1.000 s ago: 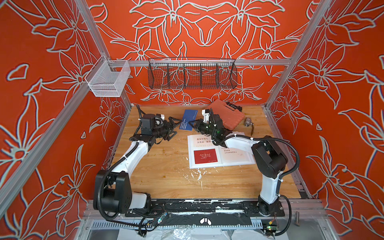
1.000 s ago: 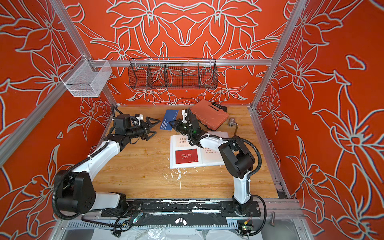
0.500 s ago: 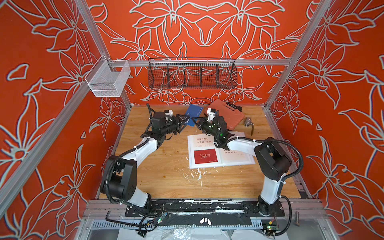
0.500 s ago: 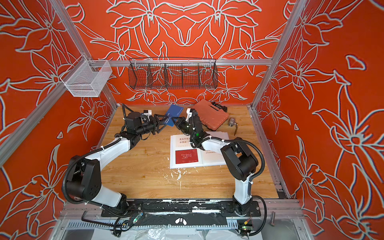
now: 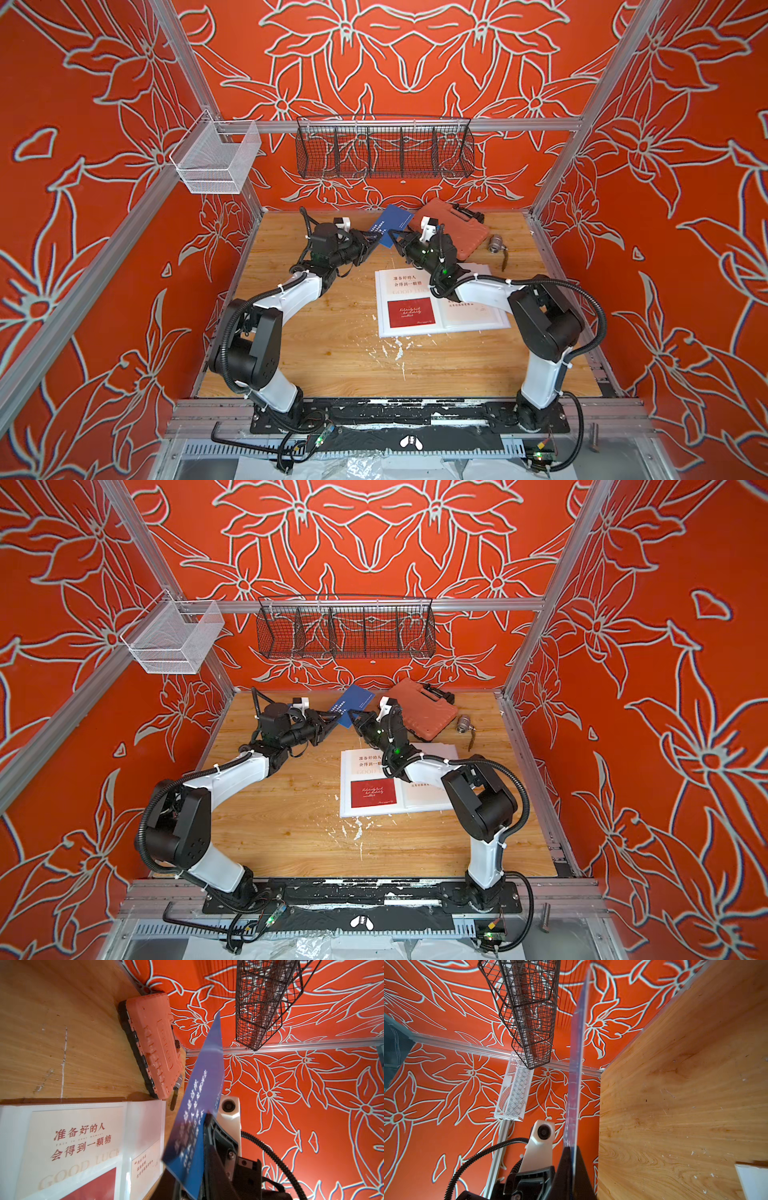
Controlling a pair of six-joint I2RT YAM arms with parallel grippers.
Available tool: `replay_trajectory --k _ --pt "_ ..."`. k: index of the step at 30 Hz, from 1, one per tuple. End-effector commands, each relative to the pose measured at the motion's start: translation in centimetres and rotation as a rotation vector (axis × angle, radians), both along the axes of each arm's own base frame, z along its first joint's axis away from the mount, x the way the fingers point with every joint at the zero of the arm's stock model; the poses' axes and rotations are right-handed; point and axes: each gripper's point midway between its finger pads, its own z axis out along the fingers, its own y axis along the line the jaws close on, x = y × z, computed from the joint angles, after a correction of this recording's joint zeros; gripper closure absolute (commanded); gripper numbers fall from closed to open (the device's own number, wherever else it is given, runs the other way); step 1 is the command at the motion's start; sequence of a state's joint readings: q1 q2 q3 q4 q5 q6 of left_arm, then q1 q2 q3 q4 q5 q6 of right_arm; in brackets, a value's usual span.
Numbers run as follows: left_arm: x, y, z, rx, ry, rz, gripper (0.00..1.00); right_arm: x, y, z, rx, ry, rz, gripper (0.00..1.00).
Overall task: Place the photos into the photo albums
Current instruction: Pick up the photo at the center of the board.
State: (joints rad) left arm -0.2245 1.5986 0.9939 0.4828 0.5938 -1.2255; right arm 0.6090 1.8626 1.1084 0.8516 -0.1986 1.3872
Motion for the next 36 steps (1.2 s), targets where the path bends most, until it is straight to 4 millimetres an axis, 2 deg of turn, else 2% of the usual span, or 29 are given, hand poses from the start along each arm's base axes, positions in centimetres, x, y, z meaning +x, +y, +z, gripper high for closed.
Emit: replay_trajectory --k 1,7,10,11,13,16,18,22,24,30,33,36 --pt "0.6 -0.5 2.0 -0.011 -0.085 -0.003 0.85 -0.7 0.2 0.8 0.039 0.008 0.007 0.96" --pt "0.9 -0.6 2.1 -0.006 -0.093 0.003 1.0 -0.8 0.2 0.5 0.052 0.018 -0.004 0.96" --pt "0.9 -0.7 2.0 -0.001 -0.092 -0.001 1.0 -0.9 0.3 0.4 0.051 0.018 0.001 0.96" --pt "0.8 -0.7 2.1 0.0 -0.095 -0.004 1.0 -0.9 0.3 0.5 0.05 0.015 0.001 0.92" --pt "0.8 -0.7 2.1 0.01 -0.1 -0.009 1.0 -1.0 0.0 0.0 0.025 0.019 -0.005 0.78" --pt "0.6 -0.9 2.3 0.048 -0.115 -0.03 1.0 -1.4 -1.2 -0.8 -0.044 0.026 -0.033 0.58" --pt "0.6 -1.3 2.3 0.07 -0.121 -0.067 1.0 -2.0 -2.8 -2.0 -0.126 0.048 -0.063 0.47" --pt "0.5 -2.7 2.1 0.077 -0.128 -0.179 1.0 -4.0 -6.4 -3.8 -0.309 0.088 -0.103 0.34" --pt "0.5 -3.4 1.6 0.073 -0.112 -0.235 1.0 -5.6 -9.0 -5.3 -0.454 0.142 -0.131 0.28" --pt "0.2 -4.8 -0.3 0.054 -0.056 -0.362 1.0 -10.7 -17.6 -6.4 -0.826 0.233 -0.219 0.2" --pt "-0.2 -5.1 -1.3 0.066 -0.029 -0.409 1.0 -12.7 -21.5 -6.4 -0.891 0.261 -0.292 0.18" --pt "-0.6 -5.3 -2.8 0.073 0.005 -0.44 1.0 -14.0 -23.5 -6.2 -0.907 0.272 -0.326 0.17"
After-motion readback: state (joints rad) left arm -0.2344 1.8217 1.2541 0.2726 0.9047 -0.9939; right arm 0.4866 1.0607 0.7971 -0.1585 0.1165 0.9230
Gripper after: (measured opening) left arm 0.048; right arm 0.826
